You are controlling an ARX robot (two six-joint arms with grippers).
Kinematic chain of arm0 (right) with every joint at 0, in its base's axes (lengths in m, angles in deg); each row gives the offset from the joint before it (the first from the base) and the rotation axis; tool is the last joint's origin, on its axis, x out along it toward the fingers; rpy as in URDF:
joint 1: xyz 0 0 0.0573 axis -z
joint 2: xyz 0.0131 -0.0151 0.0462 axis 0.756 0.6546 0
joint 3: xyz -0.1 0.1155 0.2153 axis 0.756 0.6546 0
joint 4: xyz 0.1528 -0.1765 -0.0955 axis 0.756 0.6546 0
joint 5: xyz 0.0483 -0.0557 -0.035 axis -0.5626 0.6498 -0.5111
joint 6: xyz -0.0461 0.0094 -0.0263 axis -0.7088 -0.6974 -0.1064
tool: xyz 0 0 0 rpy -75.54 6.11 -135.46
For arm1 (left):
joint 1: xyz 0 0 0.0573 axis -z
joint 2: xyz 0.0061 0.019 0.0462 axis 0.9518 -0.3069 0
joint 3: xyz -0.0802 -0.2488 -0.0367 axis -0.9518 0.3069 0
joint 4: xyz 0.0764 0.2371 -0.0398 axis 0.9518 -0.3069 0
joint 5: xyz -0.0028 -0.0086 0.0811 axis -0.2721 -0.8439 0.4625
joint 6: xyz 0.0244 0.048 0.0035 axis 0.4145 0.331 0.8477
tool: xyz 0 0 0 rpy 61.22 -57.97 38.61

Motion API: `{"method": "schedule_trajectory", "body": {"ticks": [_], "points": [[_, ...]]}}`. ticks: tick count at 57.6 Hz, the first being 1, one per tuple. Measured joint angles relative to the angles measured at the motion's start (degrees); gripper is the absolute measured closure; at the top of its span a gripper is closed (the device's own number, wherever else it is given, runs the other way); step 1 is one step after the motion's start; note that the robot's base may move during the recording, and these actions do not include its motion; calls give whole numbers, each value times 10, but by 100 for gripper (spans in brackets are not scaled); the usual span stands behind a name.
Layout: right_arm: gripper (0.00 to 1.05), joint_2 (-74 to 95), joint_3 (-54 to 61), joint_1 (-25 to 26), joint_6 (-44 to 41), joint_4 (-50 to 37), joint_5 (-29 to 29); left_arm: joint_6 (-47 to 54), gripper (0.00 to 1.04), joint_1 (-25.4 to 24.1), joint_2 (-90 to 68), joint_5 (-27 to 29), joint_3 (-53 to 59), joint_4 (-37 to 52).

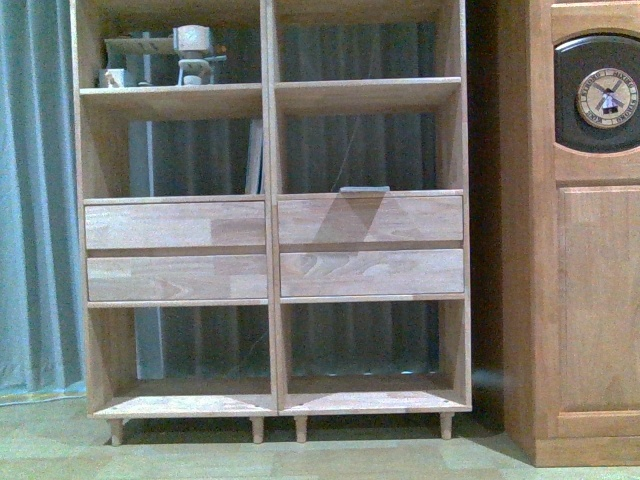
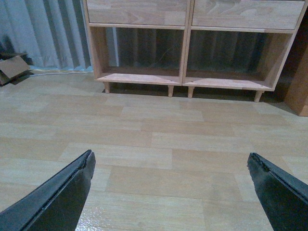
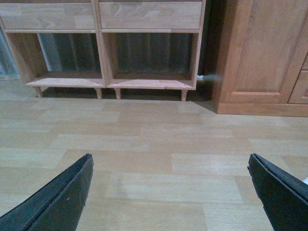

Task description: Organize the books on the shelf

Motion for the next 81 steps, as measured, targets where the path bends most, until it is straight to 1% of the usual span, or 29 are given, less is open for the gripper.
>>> {"method": "schedule_trajectory", "body": {"ticks": [81], "points": [[7, 0, 0, 0, 0, 0, 0, 0, 7, 0, 0, 0, 0, 0]]}}
